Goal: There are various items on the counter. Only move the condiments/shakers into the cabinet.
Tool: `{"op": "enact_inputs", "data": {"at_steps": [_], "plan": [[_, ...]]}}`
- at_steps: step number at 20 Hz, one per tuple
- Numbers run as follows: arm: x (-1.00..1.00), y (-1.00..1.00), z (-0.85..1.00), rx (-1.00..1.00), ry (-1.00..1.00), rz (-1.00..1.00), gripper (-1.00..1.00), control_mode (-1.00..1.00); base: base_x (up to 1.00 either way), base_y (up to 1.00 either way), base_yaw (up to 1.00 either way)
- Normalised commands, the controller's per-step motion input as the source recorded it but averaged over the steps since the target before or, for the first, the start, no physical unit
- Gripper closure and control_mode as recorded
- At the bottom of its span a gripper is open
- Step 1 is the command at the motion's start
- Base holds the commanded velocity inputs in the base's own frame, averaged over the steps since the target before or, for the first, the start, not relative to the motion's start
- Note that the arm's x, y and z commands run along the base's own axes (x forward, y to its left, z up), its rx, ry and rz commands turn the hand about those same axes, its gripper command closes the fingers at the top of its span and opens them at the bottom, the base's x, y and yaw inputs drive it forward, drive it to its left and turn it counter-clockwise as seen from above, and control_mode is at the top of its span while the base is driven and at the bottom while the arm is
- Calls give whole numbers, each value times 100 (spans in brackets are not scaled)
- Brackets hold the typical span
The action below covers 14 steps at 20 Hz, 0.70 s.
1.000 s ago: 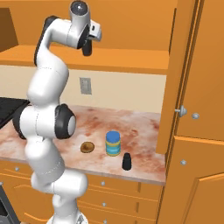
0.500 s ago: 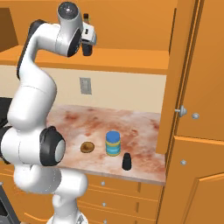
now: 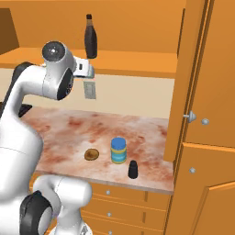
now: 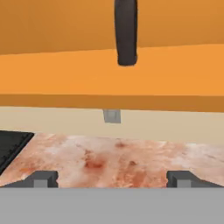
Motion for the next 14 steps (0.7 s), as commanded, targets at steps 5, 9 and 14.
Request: {"op": "enact_inputs", "data": {"at_steps": [5, 9, 14], "plan": [[-100, -22, -78, -5, 0, -3, -100, -100, 0, 0, 0], [-78, -48, -58, -2, 3, -13, -100, -100, 0, 0, 0], [-33, -73, -44, -1, 2, -22, -100, -100, 0, 0, 0]]}}
